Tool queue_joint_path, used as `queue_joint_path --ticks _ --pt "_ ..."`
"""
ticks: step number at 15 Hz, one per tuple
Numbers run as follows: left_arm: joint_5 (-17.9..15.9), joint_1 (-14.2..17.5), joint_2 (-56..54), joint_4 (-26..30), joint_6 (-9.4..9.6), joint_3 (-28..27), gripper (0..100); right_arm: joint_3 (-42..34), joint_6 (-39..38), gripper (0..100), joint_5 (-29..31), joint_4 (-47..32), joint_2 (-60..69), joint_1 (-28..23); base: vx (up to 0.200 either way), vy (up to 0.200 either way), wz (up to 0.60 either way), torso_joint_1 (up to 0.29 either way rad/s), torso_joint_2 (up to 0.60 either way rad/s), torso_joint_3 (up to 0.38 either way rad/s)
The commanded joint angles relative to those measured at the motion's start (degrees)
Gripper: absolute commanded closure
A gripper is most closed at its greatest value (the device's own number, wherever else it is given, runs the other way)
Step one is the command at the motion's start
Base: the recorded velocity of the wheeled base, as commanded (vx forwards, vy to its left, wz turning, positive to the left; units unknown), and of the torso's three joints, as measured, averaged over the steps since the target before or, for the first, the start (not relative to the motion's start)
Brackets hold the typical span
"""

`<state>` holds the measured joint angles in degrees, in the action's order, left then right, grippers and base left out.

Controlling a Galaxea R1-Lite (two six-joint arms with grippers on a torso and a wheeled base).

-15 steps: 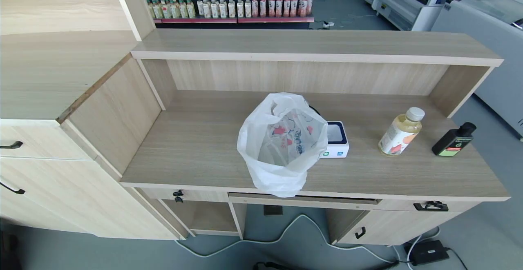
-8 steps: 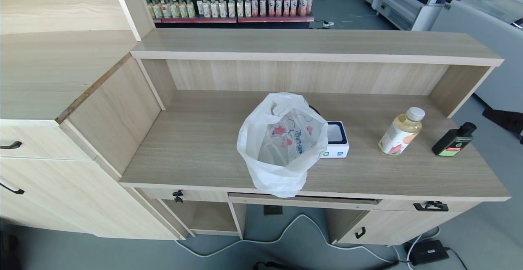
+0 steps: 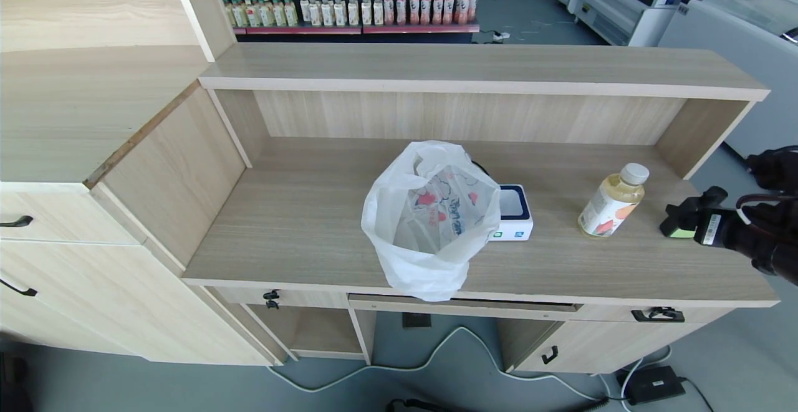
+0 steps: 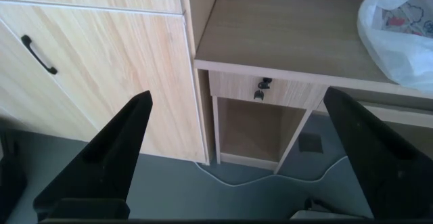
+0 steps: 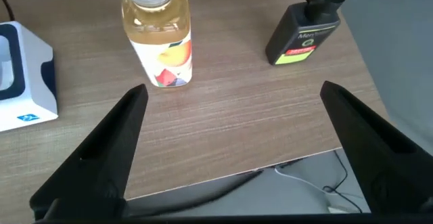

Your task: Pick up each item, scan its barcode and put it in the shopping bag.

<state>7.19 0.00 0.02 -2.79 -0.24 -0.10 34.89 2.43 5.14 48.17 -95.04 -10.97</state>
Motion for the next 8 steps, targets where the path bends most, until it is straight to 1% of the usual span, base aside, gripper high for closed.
queue_joint_path --ticks 1,3,4,6,8 --pt "0.01 0.0 -0.02 -0.02 -0.02 0.01 0 0.88 0.65 0 -0.13 6.94 -11.13 -0.72 0.0 0.0 0.0 0.0 0.0 0.0" --pt "0.01 0.0 -0.02 -0.02 -0.02 0.01 0 3.17 0.56 0 -0.57 12.57 -15.88 -0.37 0.0 0.0 0.0 0.0 0.0 0.0" --pt "0.01 0.0 -0.02 -0.11 -0.02 0.01 0 4.49 0.39 0 -1.1 13.53 -17.11 0.07 0.0 0.0 0.0 0.0 0.0 0.0" --pt "0.01 0.0 -0.02 -0.02 -0.02 0.01 0 6.24 0.39 0 -4.18 15.73 -19.48 1.22 0.0 0.0 0.0 0.0 0.0 0.0" --pt "0.01 0.0 -0.02 -0.02 -0.02 0.01 0 7.91 0.39 0 -4.53 18.28 -22.03 2.62 0.0 0.0 0.0 0.0 0.0 0.0"
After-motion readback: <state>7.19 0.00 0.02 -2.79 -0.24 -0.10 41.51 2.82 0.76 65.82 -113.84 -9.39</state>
